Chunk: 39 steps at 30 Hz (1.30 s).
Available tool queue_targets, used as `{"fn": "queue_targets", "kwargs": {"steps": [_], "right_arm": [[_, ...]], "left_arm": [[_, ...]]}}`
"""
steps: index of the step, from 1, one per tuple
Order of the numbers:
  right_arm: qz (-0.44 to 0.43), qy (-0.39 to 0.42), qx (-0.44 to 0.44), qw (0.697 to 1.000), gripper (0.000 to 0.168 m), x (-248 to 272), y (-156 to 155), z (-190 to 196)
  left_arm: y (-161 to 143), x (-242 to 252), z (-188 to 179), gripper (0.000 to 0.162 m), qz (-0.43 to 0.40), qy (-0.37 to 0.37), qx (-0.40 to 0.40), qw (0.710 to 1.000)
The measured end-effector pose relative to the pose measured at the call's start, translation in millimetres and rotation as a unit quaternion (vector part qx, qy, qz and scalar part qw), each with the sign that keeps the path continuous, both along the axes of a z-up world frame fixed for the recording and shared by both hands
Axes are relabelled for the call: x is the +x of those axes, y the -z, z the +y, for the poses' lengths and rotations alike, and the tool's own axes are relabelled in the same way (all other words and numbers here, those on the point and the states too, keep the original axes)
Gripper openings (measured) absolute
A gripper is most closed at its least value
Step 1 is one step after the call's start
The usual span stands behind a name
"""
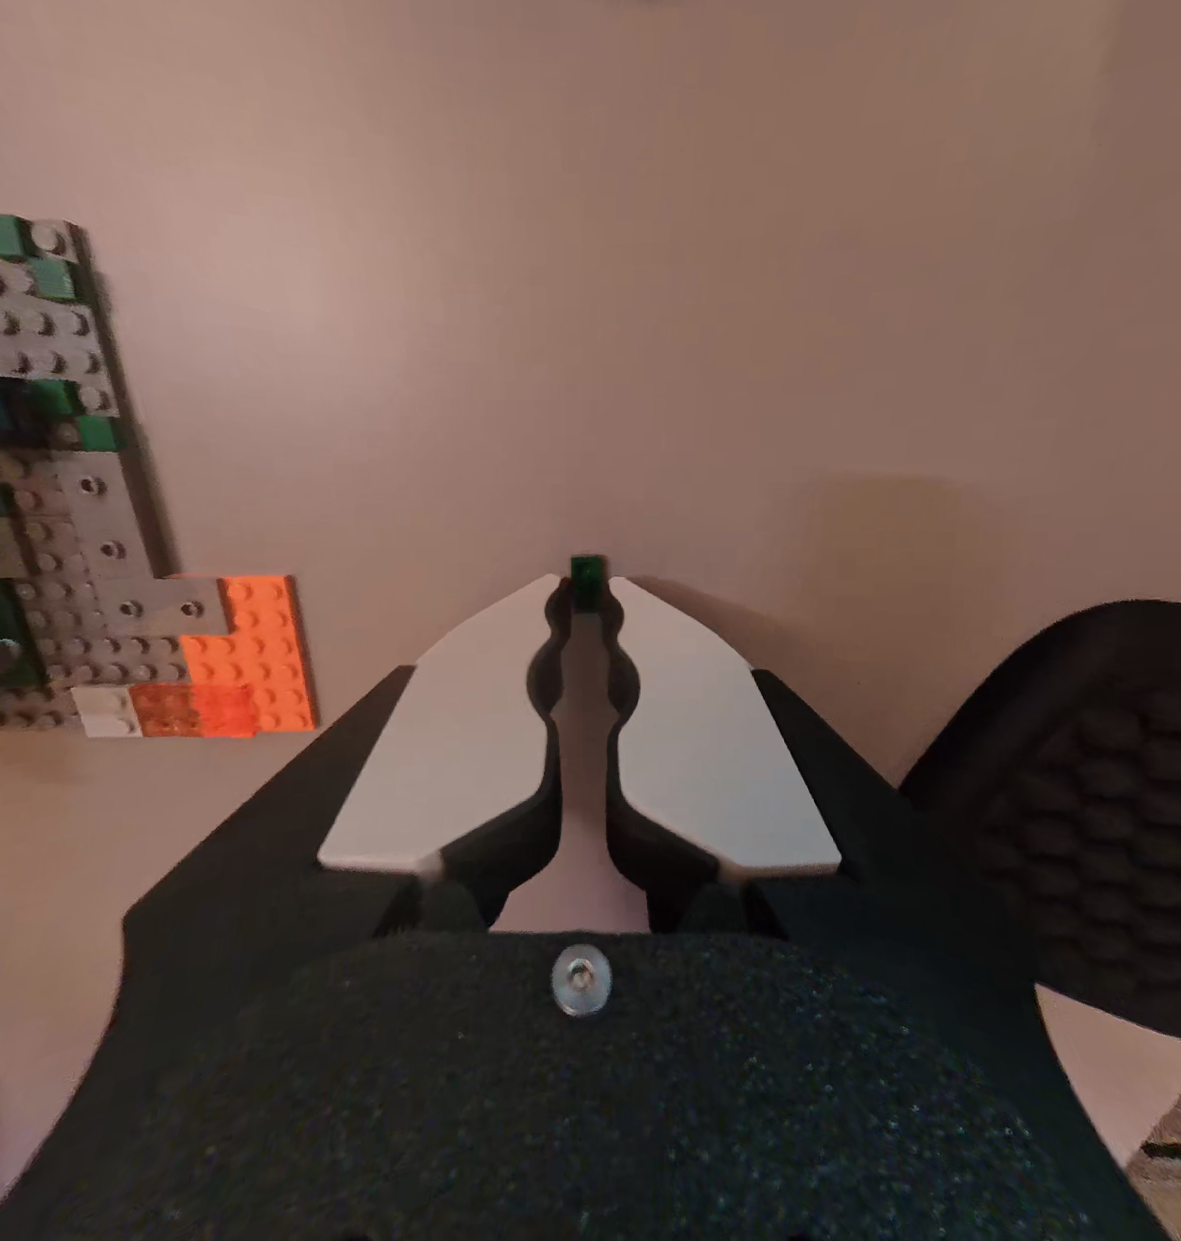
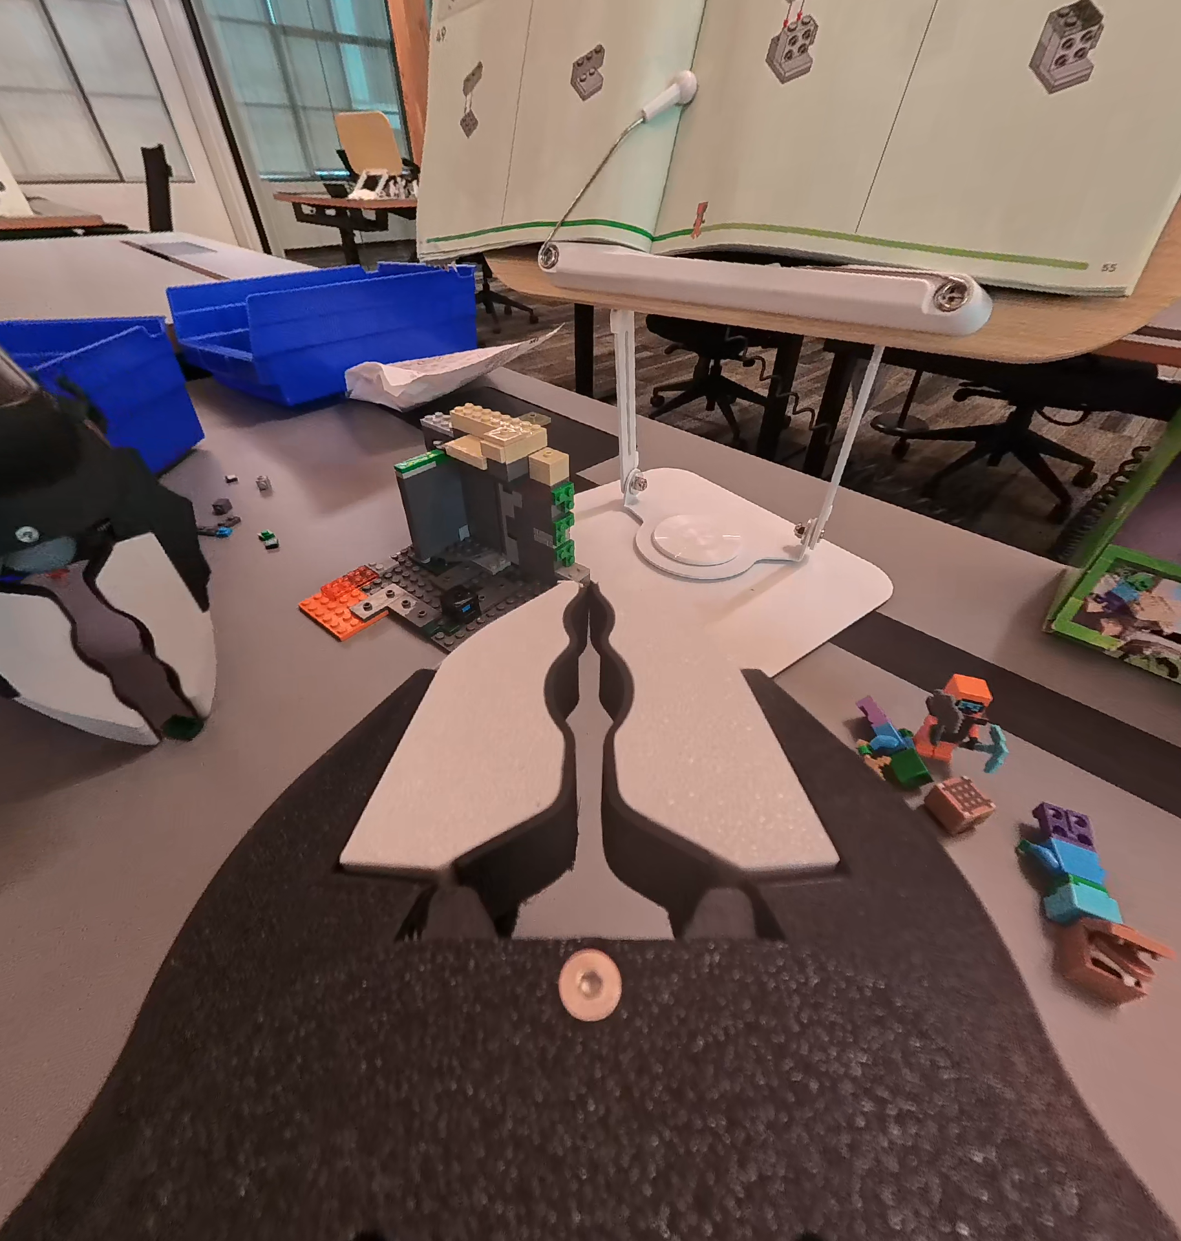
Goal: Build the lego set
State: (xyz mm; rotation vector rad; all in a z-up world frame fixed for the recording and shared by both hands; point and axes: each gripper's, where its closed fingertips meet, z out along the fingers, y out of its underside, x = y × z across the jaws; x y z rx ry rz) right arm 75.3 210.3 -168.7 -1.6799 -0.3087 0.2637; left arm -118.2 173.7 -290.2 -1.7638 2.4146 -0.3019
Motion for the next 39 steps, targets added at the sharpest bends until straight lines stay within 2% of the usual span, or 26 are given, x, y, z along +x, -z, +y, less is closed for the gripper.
{"fn": "queue_targets", "kwargs": {"steps": [2, 5, 8, 12, 17, 22, 29, 35, 39], "right_arm": [[-0.002, -0.019, 0.004, 1.000, 0.000, -6, -2, -2], [-0.006, -0.157, 0.018, 0.987, 0.000, -47, -8, -24], [-0.051, -0.320, -0.007, 0.946, 0.000, -90, 6, -64], [-0.112, -0.412, -0.022, 0.904, 0.003, -117, 17, -99], [-0.216, -0.422, -0.011, 0.880, 0.018, -136, 26, -123], [-0.284, -0.411, 0.042, 0.865, 0.016, -145, 25, -136], [-0.308, -0.425, 0.039, 0.850, 0.009, -150, 34, -148], [-0.257, -0.412, 0.009, 0.874, 0.004, -151, 34, -149], [-0.111, -0.379, -0.096, 0.914, 0.002, -140, 30, -140]], "left_arm": [[-2, 5, 0, 0.008, -0.013, -0.006, 0.002, 1.000], [-17, 26, -18, 0.008, -0.085, -0.029, -0.060, 0.994], [-42, 50, -46, 0.008, -0.170, -0.037, -0.157, 0.972], [-63, 61, -79, 0.008, -0.210, -0.018, -0.285, 0.935], [-80, 55, -97, 0.008, -0.211, 0.025, -0.374, 0.903], [-83, 46, -110, 0.008, -0.187, 0.062, -0.401, 0.895], [-87, 44, -122, 0.008, -0.187, 0.082, -0.414, 0.887], [-88, 43, -118, 0.008, -0.220, 0.063, -0.406, 0.885], [-89, 48, -103, 0.020, -0.283, 0.044, -0.295, 0.912]]}}
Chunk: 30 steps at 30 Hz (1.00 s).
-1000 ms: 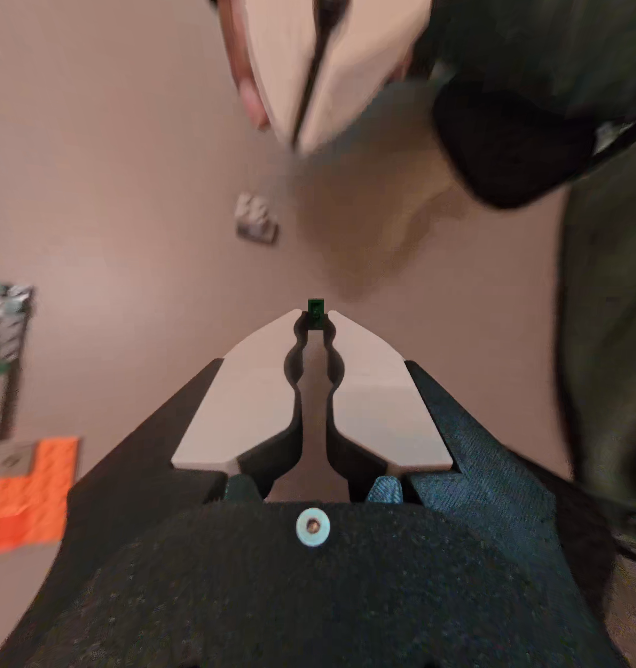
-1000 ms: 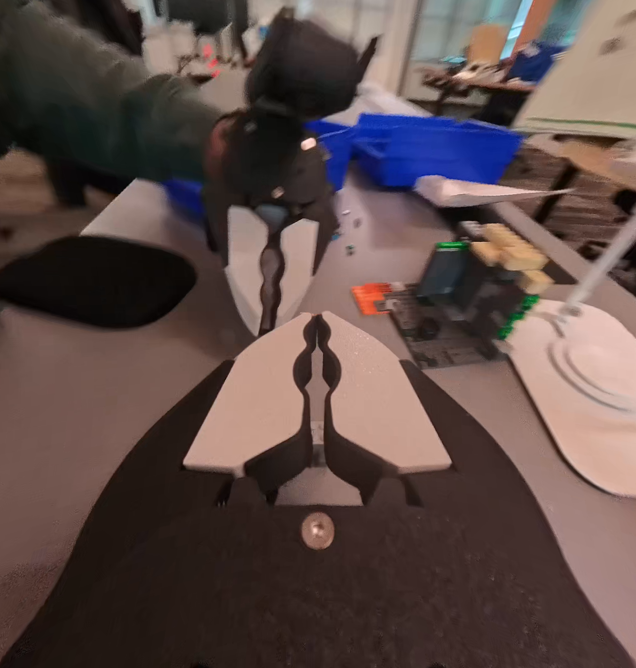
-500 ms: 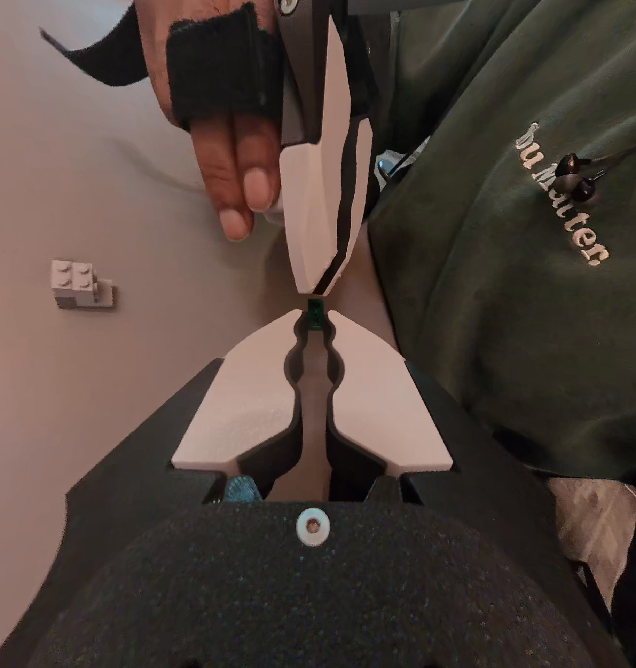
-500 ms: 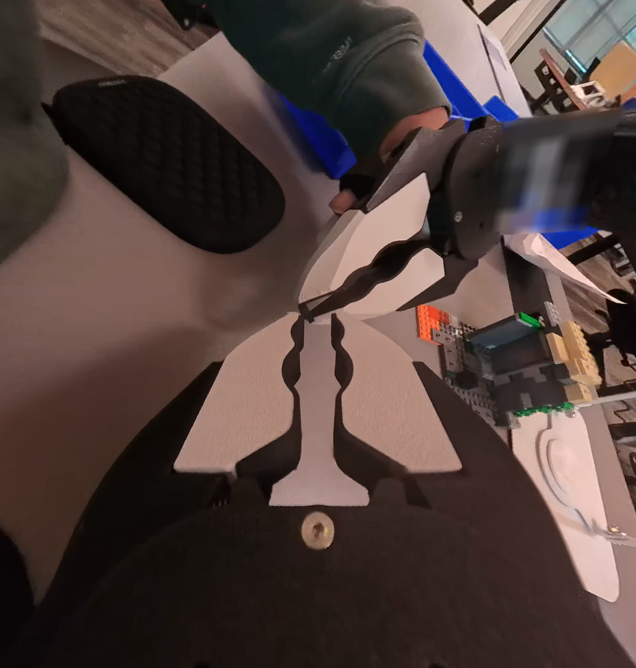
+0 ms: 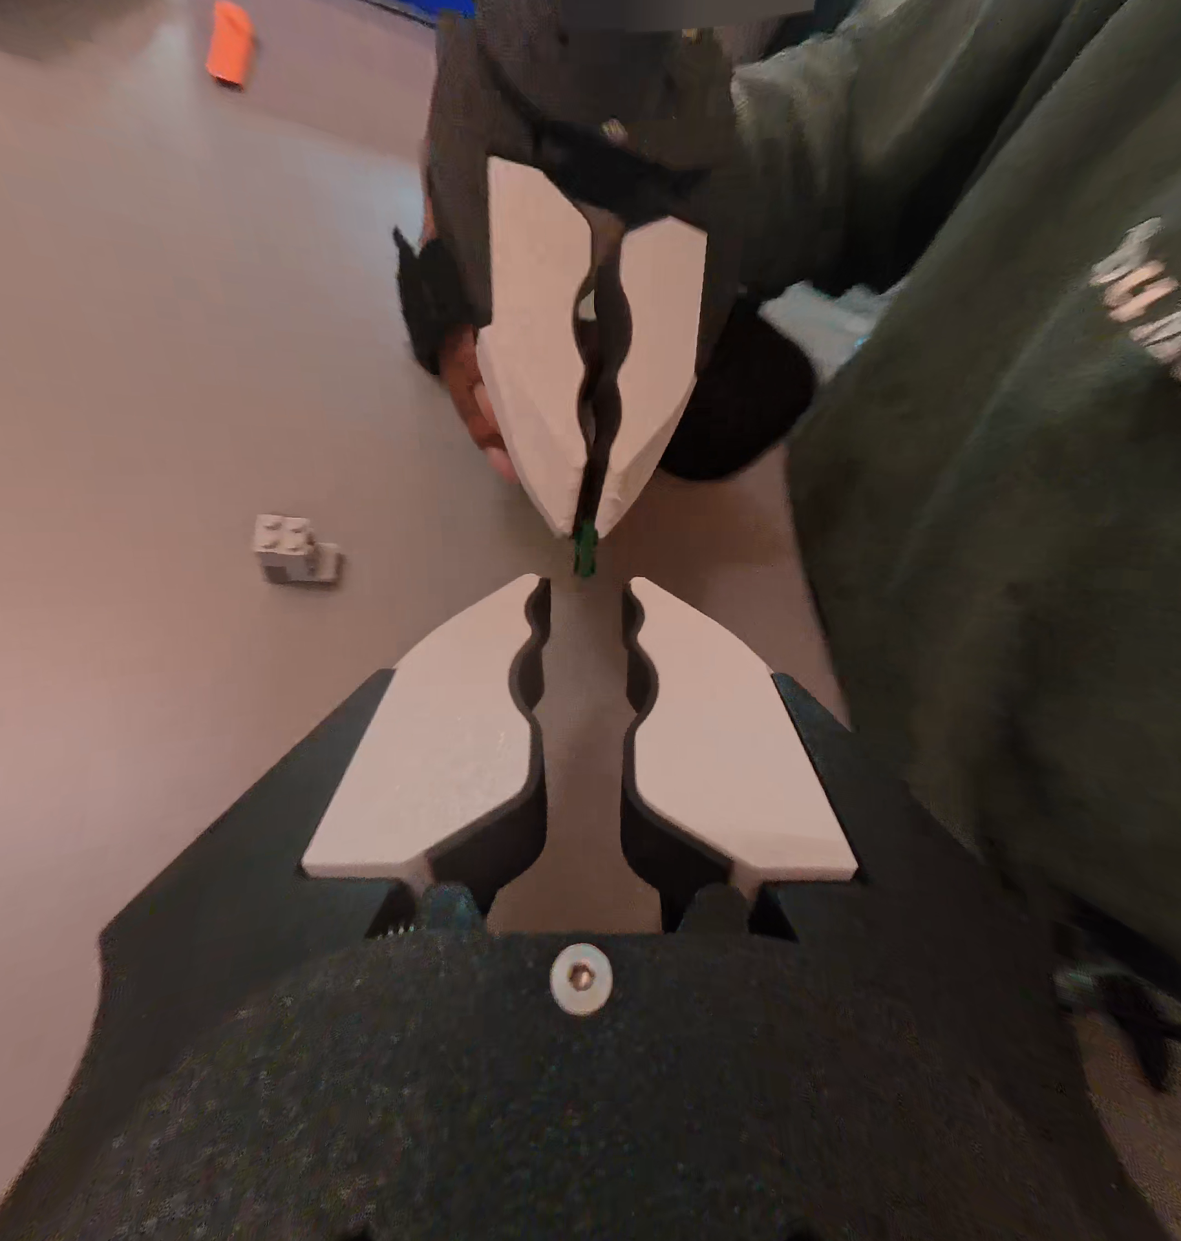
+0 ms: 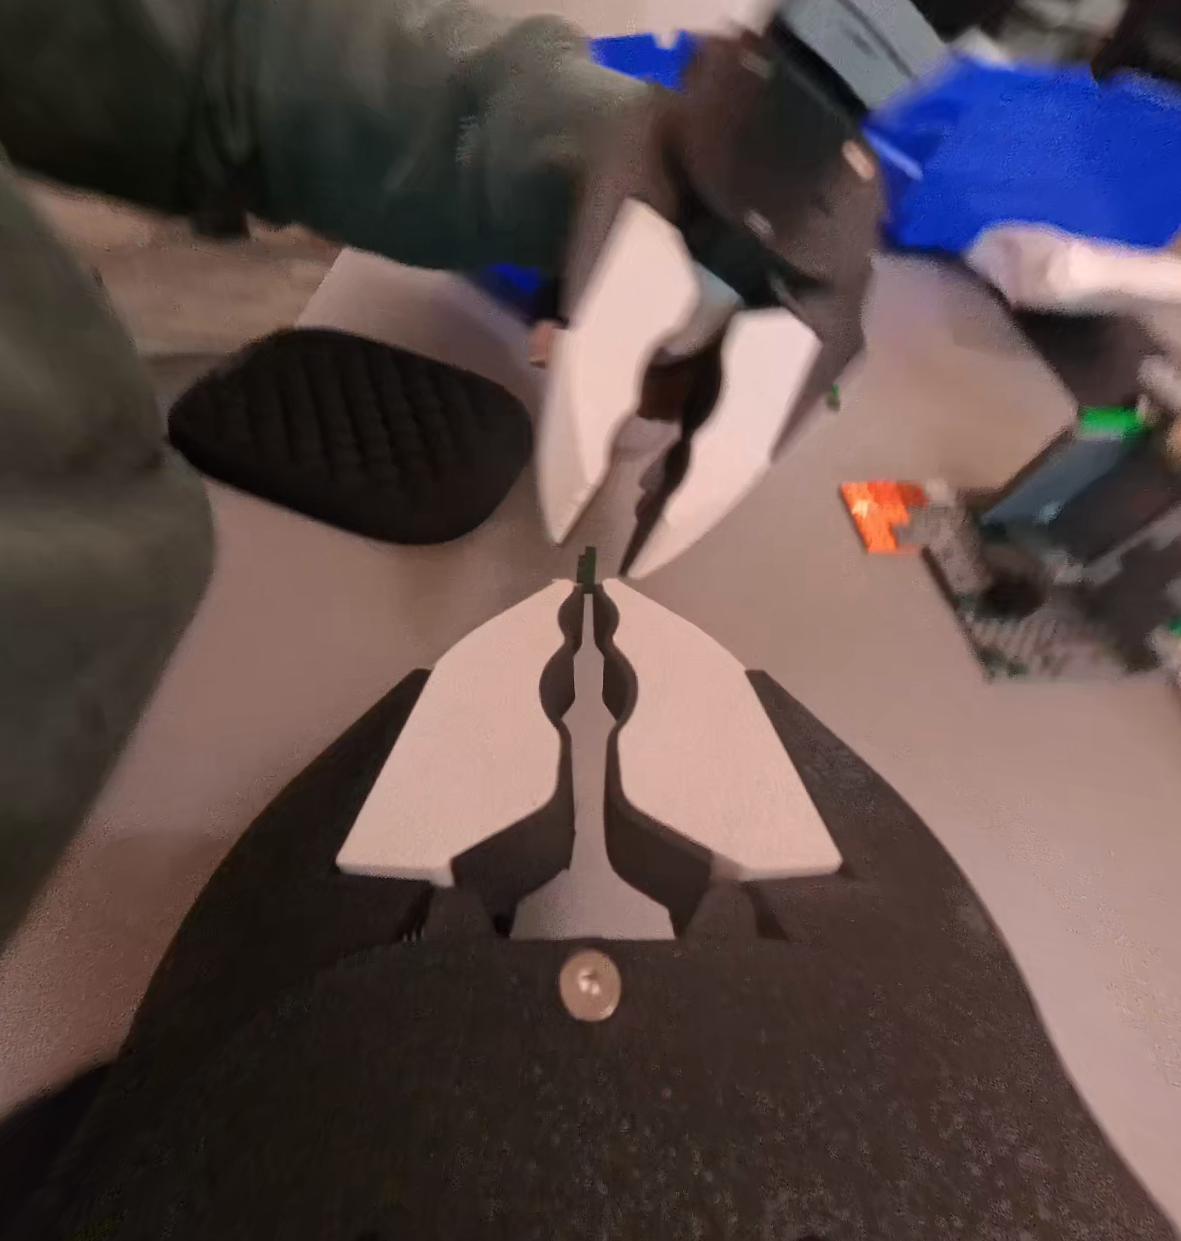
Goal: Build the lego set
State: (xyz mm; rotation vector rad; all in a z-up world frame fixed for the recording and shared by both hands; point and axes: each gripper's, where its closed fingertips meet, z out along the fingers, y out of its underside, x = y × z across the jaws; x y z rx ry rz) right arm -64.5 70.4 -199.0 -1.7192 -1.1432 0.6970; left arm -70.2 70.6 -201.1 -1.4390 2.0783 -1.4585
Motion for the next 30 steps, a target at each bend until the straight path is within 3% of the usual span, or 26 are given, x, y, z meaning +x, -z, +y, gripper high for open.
{"fn": "queue_targets", "kwargs": {"steps": [3, 7, 15, 20, 26, 30], "right_arm": [[0.087, 0.048, -0.138, 0.986, 0.002, 6, 0, 4], [0.189, 0.072, -0.283, 0.938, 0.002, 6, -3, 6], [0.241, 0.097, -0.386, 0.885, 0.002, 5, 7, 11], [0.248, 0.105, -0.392, 0.880, 0.002, 6, 12, 14], [0.134, 0.172, -0.240, 0.946, 0.012, 40, 26, 38], [0.096, 0.208, -0.167, 0.959, 0.012, 62, 23, 46]], "left_arm": [[6, 6, 10, 0.022, -0.040, -0.057, 0.140, 0.988], [6, 12, 15, 0.020, -0.081, -0.102, 0.258, 0.957], [7, 14, 15, 0.012, -0.106, -0.108, 0.340, 0.928], [11, 15, 18, 0.008, -0.092, -0.106, 0.323, 0.936], [40, 21, 47, 0.008, 0.014, -0.091, 0.235, 0.968], [61, 35, 75, 0.008, 0.067, -0.084, 0.194, 0.975]]}}
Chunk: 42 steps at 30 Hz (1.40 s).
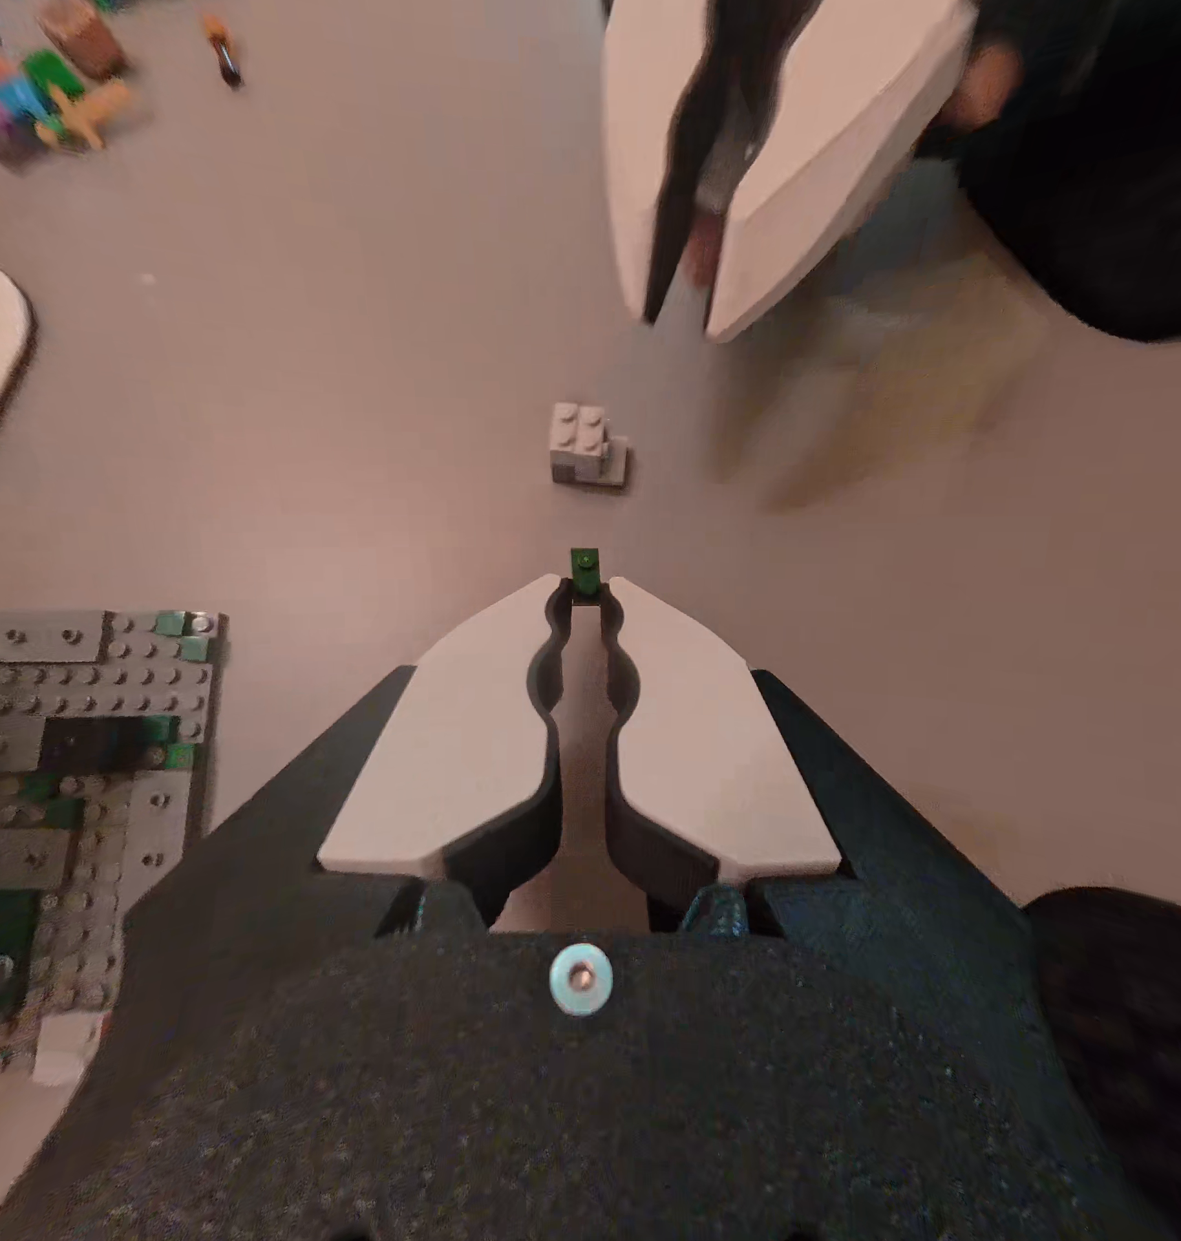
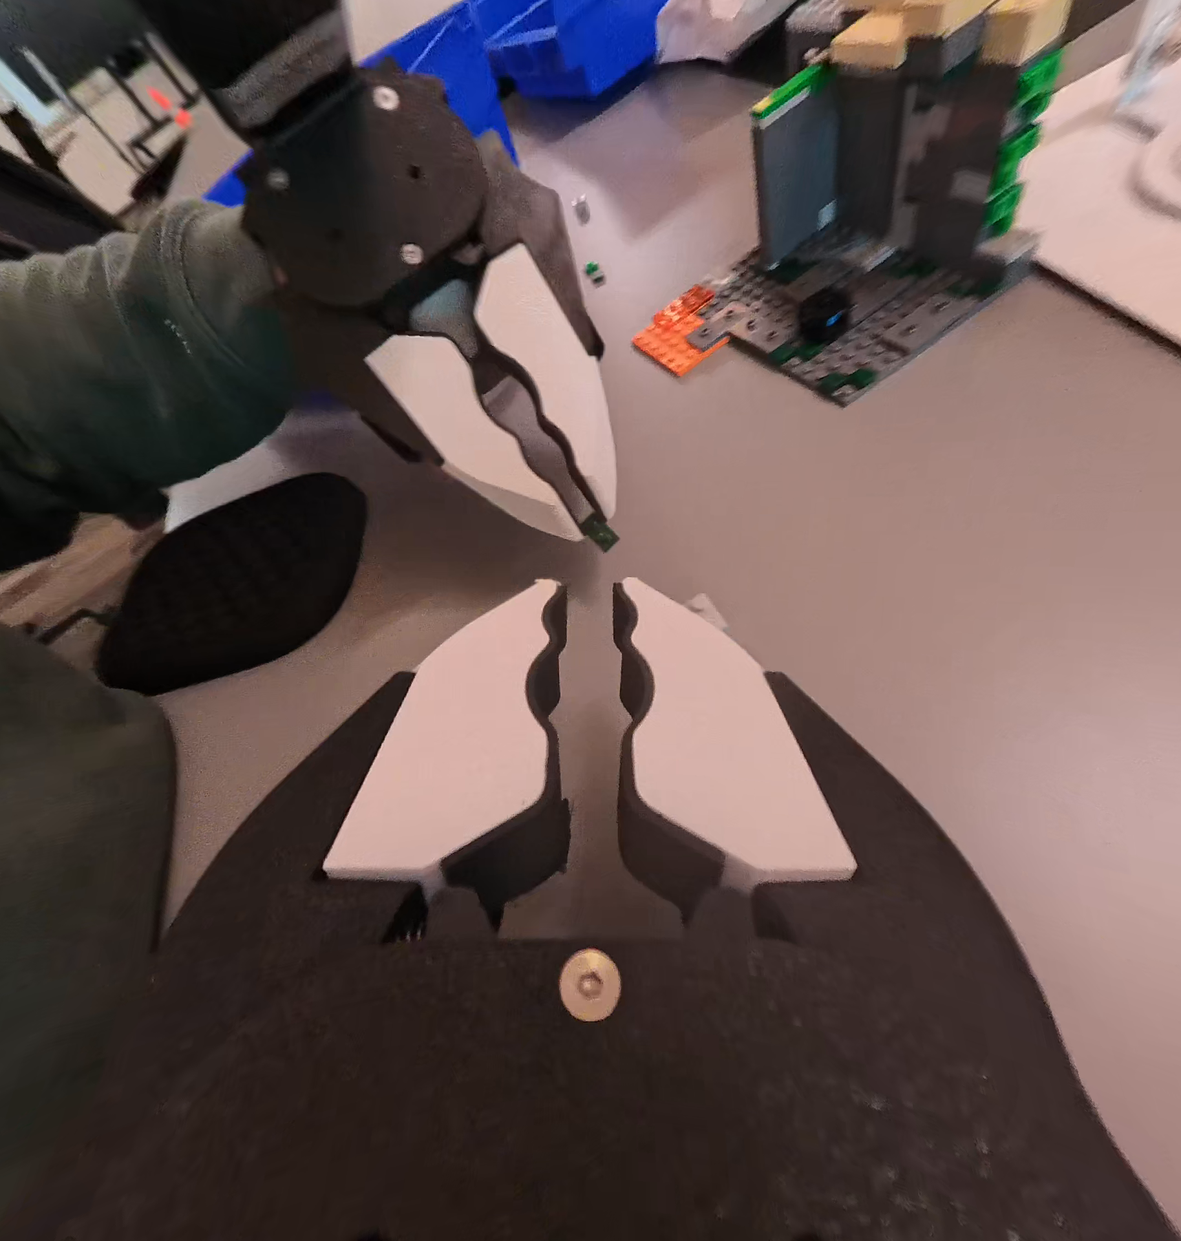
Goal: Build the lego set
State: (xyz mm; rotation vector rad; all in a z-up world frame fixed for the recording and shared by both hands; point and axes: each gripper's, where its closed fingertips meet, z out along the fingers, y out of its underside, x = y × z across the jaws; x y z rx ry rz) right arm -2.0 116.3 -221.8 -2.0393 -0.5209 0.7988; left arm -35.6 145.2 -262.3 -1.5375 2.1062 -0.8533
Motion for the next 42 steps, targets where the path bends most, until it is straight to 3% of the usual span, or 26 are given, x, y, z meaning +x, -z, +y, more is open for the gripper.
{"fn": "queue_targets", "kwargs": {"steps": [7, 20, 23, 28, 36, 42], "right_arm": [[0.016, 0.031, 0.017, 0.999, 0.012, 20, -3, 2], [0.012, 0.027, 0.019, 0.999, 0.011, 21, 3, 1], [0.010, 0.028, 0.023, 0.999, 0.011, 22, 2, 0], [0.026, 0.015, 0.020, 0.999, 0.011, 20, 2, 0], [0.038, 0.004, 0.012, 0.999, 0.011, 14, 4, -3], [0.038, 0.007, 0.009, 0.999, 0.011, 14, 6, -3]], "left_arm": [[27, 9, 8, 0.009, 0.067, 0.039, 0.005, 0.997], [23, 1, 16, 0.024, 0.073, 0.035, 0.040, 0.996], [-9, -22, 32, 0.019, 0.065, 0.019, 0.073, 0.995], [-52, -93, 91, 0.018, 0.095, -0.072, 0.116, 0.986], [-13, -208, 145, 0.020, 0.273, -0.131, 0.111, 0.946], [6, -222, 160, 0.018, 0.323, -0.120, 0.112, 0.932]]}}
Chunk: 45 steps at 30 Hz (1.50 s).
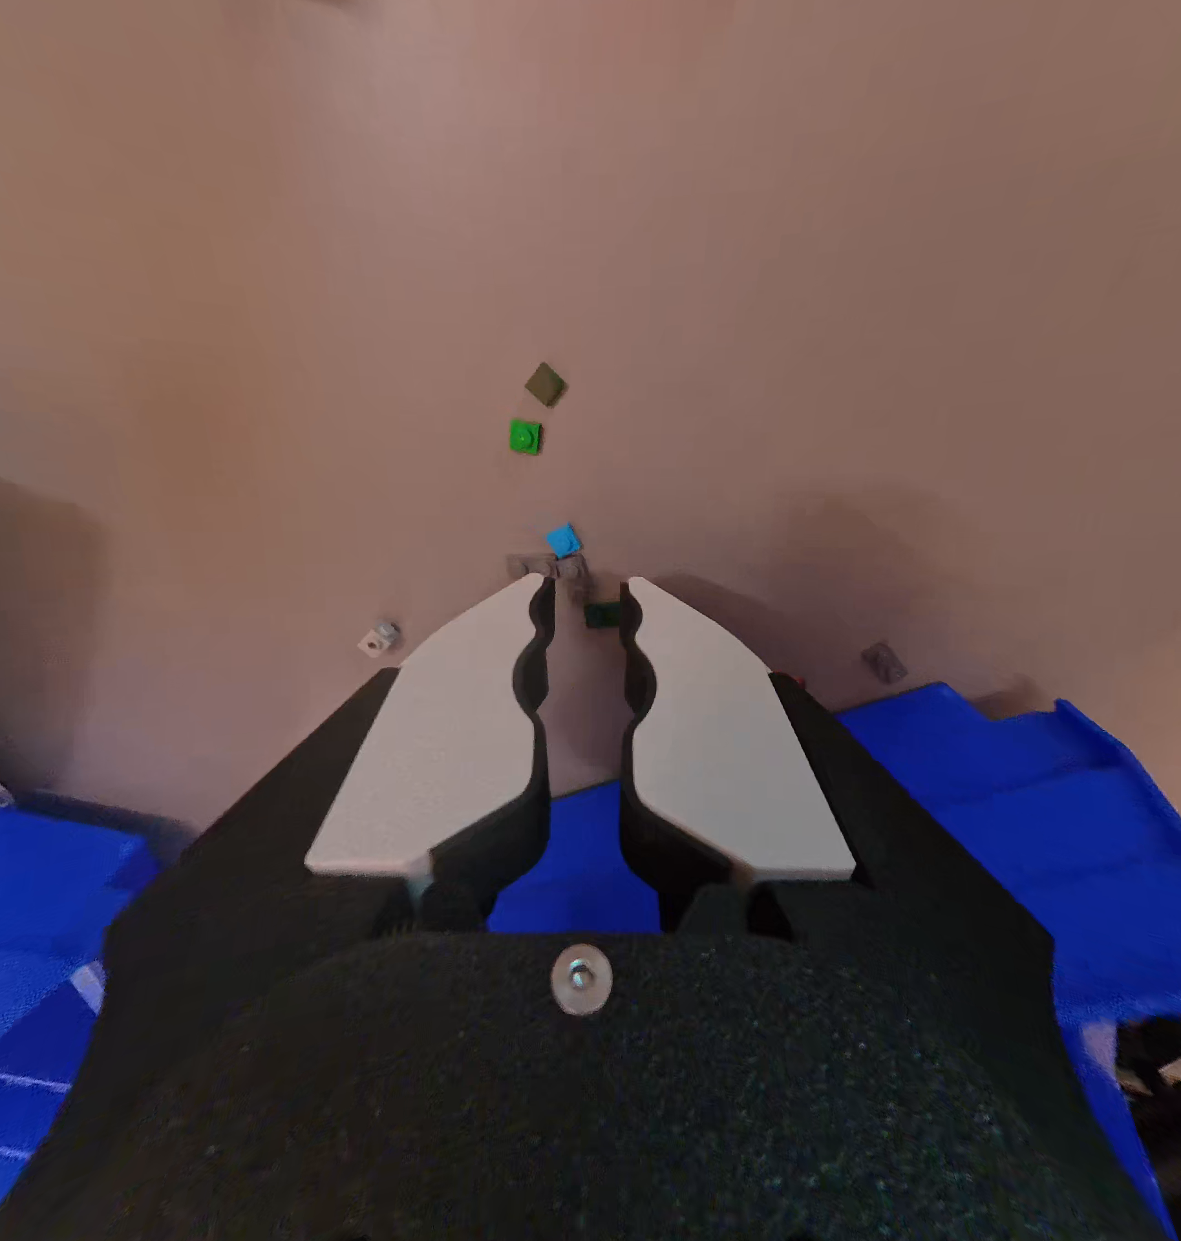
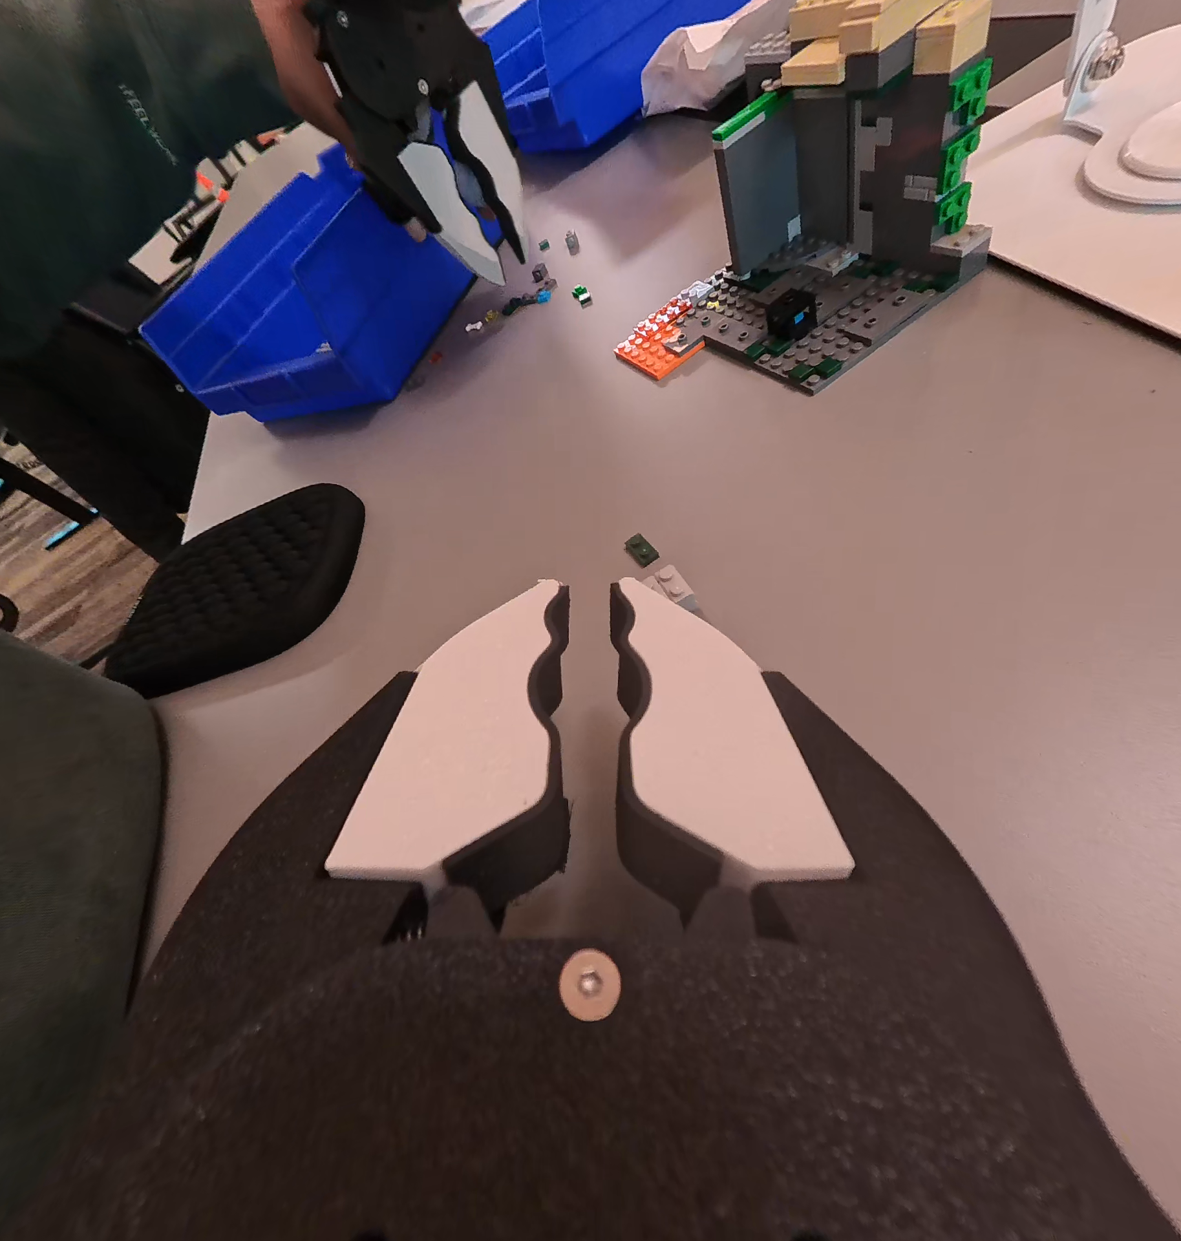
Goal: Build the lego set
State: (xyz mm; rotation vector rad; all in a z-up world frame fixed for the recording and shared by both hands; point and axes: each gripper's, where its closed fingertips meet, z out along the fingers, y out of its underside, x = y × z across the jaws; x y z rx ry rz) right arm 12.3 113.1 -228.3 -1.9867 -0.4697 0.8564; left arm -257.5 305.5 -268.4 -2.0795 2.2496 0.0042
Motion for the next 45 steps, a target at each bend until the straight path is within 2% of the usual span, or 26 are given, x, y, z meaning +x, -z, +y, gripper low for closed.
{"fn": "queue_targets", "kwargs": {"steps": [8, 16, 31, 34, 38, 42, 45], "right_arm": [[0.004, 0.005, -0.001, 1.000, 0.011, 4, 0, 0], [0.006, 0.002, -0.006, 1.000, 0.011, 5, 2, 0], [0.001, 0.002, -0.005, 1.000, 0.010, 5, 3, -1], [-0.002, 0.002, -0.004, 1.000, 0.010, 5, 3, -1], [-0.010, 0.002, 0.001, 1.000, 0.010, 4, 4, -1], [-0.025, 0.002, 0.021, 0.999, 0.010, 3, 0, -1], [-0.040, 0.001, 0.048, 0.998, 0.010, 0, -5, -2]], "left_arm": [[19, -9, 7, 0.018, 0.076, -0.018, -0.020, 0.997], [23, -15, 7, 0.017, 0.102, -0.064, -0.012, 0.993], [23, -4, 1, 0.008, 0.064, -0.080, -0.041, 0.994], [11, 2, 1, 0.008, 0.050, -0.071, -0.038, 0.996], [-24, 21, -1, 0.008, 0.010, -0.051, -0.023, 0.998], [-61, 56, -17, 0.008, -0.051, -0.024, 0.004, 0.998], [-74, 87, -42, 0.008, -0.089, 0.006, 0.021, 0.996]]}}
